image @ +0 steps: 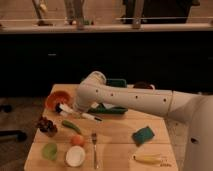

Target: Place brush in red bowl

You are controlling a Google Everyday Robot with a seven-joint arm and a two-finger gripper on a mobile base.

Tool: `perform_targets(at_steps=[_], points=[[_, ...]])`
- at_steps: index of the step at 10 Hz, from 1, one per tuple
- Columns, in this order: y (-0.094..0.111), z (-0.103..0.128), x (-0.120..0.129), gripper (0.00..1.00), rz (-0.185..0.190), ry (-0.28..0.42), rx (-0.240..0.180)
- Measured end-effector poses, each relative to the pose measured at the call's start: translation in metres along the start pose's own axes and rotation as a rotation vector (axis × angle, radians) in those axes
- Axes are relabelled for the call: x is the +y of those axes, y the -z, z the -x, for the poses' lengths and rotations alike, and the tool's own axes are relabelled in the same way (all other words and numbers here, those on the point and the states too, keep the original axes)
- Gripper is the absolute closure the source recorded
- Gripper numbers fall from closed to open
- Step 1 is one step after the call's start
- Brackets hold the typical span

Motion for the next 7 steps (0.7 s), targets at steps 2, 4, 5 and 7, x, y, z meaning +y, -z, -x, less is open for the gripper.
perform_targets(at_steps=[2, 4, 5, 7], points=[[-0.004, 0.005, -0.005, 1.0, -0.001, 0.011, 0.001], [-0.007, 0.009, -0.017, 1.0, -0.012, 0.014, -0.001], [-0.009, 0.013, -0.023, 1.0, -0.017, 0.016, 0.0], [-0.013, 0.021, -0.037, 1.0, -0.027, 0.022, -0.001]])
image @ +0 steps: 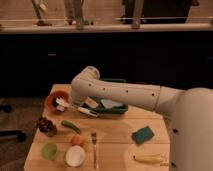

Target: Place brush in red bowl

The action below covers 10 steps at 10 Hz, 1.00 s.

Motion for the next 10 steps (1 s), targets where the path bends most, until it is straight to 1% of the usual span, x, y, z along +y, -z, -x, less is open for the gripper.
perform_targets(at_steps=[3, 5, 10], points=[[-0.007, 0.016, -0.02, 1.0, -0.005, 0.018, -0.004], [-0.014, 0.031, -0.026, 1.0, -0.002, 0.033, -0.017], [-0.014, 0.03, -0.027, 1.0, -0.004, 0.032, -0.017]])
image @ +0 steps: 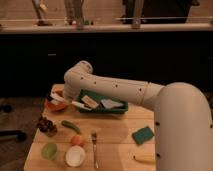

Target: Place brush in red bowl

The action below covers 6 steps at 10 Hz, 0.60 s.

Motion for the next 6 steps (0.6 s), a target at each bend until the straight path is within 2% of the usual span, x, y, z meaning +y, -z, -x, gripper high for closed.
perform_targets(at_steps=[3, 6], points=[[-0.001, -0.001, -0.004, 1.0, -0.005, -0.001, 0.001], [-0.017, 0.014, -0.031, 1.0, 0.008, 0.028, 0.019]])
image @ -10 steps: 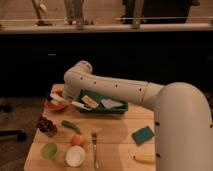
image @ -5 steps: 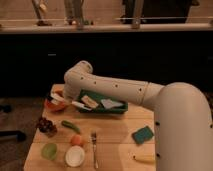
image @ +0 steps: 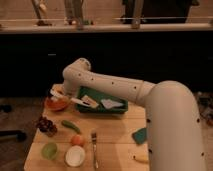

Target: Place brush in red bowl

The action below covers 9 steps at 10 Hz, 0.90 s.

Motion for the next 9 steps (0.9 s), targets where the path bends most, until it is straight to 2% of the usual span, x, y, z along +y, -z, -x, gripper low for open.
perform_targets(at_steps=[2, 3, 4, 5, 7, 9], points=[[-0.01, 0.015, -0.012, 1.0, 0.01, 0.038, 0.034], [-0.014, 0.021, -0.016, 1.0, 0.014, 0.06, 0.067], [-0.02, 0.029, -0.021, 1.0, 0.016, 0.092, 0.126], [-0.024, 0.037, -0.023, 1.0, 0.019, 0.113, 0.151], [-0.03, 0.034, -0.031, 1.0, 0.031, 0.145, 0.233], [-0.041, 0.037, -0.03, 1.0, 0.057, 0.163, 0.265]])
